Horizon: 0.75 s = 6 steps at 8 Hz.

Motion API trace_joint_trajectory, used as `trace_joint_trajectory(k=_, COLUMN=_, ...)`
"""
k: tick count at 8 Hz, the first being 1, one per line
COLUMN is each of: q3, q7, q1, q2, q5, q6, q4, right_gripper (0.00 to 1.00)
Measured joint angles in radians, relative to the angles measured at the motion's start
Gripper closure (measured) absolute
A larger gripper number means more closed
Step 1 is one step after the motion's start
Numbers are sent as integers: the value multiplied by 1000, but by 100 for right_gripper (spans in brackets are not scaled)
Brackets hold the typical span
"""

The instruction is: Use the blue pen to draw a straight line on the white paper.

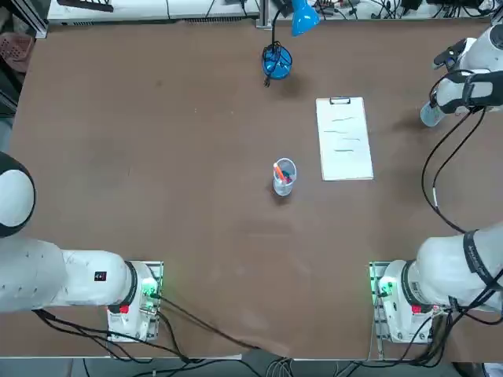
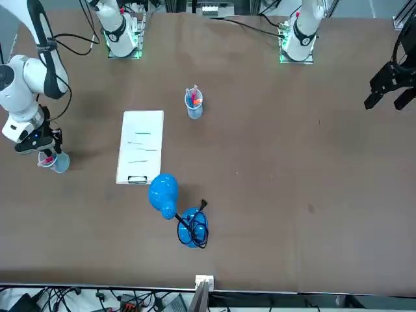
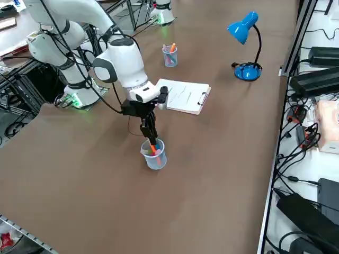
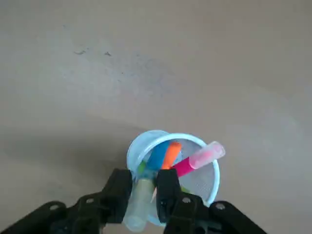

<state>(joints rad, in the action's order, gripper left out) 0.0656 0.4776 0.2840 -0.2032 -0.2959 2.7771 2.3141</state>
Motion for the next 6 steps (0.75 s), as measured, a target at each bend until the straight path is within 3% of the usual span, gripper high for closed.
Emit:
trace_joint_trajectory(k=2, q3=1, q7=0, q1=1, q2=3, q5=0, q6=2, q4=-8, right_gripper=78)
trace_joint_trajectory(k=6, q3=1, q7=0, q1=1, q2=3, q5=0, q6=-3, q4=-14, right_gripper=78)
